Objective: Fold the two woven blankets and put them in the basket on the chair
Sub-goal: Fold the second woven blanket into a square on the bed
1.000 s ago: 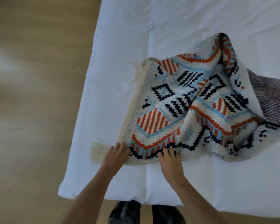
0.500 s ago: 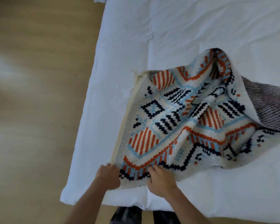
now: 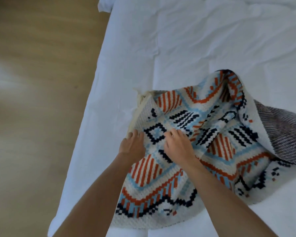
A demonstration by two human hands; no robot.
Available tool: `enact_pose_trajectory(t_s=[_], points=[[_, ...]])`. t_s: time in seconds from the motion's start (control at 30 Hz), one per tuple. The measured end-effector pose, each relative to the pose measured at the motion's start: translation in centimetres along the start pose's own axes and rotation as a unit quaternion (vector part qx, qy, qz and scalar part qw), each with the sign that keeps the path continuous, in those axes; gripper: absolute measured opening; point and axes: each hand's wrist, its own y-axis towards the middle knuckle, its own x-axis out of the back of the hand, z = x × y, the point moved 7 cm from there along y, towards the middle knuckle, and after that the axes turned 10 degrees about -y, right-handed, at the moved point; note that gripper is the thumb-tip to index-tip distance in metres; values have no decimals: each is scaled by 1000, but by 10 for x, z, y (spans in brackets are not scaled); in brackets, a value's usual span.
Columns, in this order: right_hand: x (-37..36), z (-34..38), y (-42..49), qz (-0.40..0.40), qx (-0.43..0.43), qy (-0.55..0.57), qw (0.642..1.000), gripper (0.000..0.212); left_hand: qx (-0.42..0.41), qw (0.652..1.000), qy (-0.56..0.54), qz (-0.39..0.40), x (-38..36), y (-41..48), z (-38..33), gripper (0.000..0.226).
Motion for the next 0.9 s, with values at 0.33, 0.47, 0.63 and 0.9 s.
enact_pose_trajectory(t_s=[0.33,0.47,0.63,0.9], points=[[19,-33,161,-19,35,-9,999,38,45,989,-98,-100,64,116,-3,36],[0,-35,202,37,46,-51,997,39,23,987,-37,-156,80,163,-5,42],[-28,-58,215,155,-1,-48,987,28,-31,995,51,-80,76,207,-19,34],[-13,-85,239,238,-71,38,968,12,10,989,-55,-138,138,231,-9,18]])
